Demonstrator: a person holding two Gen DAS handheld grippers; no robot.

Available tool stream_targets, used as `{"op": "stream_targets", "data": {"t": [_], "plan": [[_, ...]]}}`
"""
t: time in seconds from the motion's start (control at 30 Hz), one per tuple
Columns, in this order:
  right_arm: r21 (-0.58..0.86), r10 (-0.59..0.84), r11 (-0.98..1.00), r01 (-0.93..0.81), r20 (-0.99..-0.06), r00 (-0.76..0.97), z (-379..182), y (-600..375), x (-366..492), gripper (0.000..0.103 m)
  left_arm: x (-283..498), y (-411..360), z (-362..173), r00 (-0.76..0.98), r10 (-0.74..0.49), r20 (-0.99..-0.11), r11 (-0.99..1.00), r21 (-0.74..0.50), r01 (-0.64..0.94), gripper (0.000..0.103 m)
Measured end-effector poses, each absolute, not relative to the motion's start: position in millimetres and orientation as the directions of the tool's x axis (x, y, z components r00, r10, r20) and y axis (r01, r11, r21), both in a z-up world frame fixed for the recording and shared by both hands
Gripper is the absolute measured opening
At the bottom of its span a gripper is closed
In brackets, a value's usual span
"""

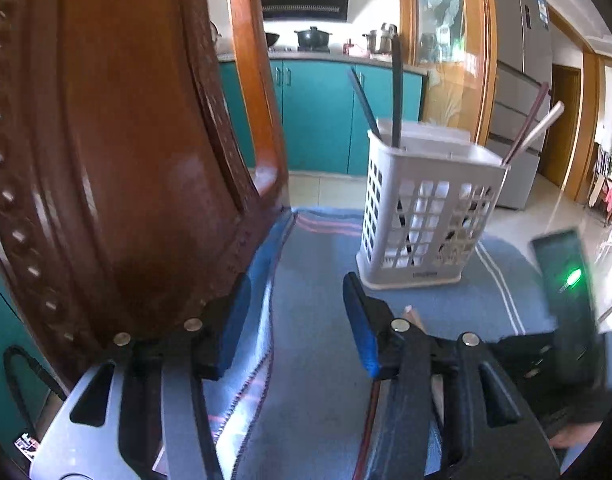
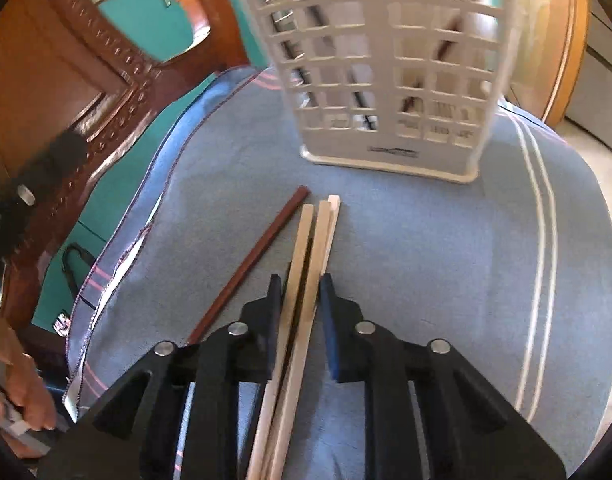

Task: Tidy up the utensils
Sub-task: 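Bring both tools back down over the remaining chopsticks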

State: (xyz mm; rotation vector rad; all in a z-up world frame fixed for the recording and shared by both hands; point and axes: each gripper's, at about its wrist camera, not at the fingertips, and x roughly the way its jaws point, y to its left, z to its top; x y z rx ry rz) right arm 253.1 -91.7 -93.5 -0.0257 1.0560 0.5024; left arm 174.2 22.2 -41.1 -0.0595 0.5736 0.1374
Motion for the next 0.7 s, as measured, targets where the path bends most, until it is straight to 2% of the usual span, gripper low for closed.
{"op": "stream_targets", "data": {"t": [0.2, 0.47, 0.57, 0.7], "plan": [[0.248, 0.357, 0.923, -0.296, -0.841, 0.407, -93.6, -134.0, 263.8, 0.014, 181.6, 14.3, -56.0, 0.800, 0.069, -0.596, 0.993, -0.037, -0.114, 0.051], [0.254, 0.314, 0.948, -0.191, -0.839, 0.444, -91.3, -165.2, 270.8, 0.015, 186.1, -2.5, -66.3, 0.780, 0.039, -0.625, 0.998, -0.015, -0.063, 0.058], [0.237, 0.302, 0.952, -0.192, -0.829, 0.472, -86.4, -163.6, 267.5, 0.017, 186.4, -9.2, -68.9, 0.777, 0.032, -0.628, 0.999, -0.005, -0.045, 0.059], [0.218, 0.287, 0.956, -0.195, -0.821, 0.493, -79.8, -166.1, 264.4, 0.025, 183.1, -12.3, -70.9, 0.775, 0.027, -0.631, 0.999, 0.001, -0.034, 0.062]]}}
